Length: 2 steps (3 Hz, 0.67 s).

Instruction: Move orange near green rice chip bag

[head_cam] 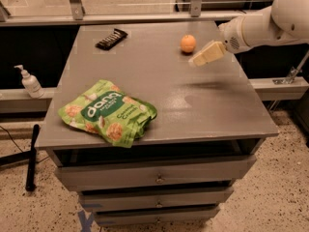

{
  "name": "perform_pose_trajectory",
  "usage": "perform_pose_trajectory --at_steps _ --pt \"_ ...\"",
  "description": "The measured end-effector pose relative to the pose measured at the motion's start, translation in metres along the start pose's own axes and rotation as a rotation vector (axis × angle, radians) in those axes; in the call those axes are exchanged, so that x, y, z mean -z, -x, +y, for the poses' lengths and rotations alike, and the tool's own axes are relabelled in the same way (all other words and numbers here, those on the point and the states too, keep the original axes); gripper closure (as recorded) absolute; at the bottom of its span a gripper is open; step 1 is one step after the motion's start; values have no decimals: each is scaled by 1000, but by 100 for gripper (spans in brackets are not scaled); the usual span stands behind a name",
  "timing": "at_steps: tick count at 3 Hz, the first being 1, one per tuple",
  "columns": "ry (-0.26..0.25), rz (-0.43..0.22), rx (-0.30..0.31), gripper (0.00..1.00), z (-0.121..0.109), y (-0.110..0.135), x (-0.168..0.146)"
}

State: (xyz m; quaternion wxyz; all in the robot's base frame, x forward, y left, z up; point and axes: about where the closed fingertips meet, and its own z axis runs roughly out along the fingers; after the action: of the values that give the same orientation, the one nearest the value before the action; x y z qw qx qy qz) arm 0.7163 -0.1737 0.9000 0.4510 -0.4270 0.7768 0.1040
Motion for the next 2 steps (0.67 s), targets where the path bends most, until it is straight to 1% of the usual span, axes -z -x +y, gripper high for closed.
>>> perform_pose_trajectory --at_steps 1,2 --pt "0 0 0 0 0 0 0" --pt "-12 -34 -20 0 0 -3 -15"
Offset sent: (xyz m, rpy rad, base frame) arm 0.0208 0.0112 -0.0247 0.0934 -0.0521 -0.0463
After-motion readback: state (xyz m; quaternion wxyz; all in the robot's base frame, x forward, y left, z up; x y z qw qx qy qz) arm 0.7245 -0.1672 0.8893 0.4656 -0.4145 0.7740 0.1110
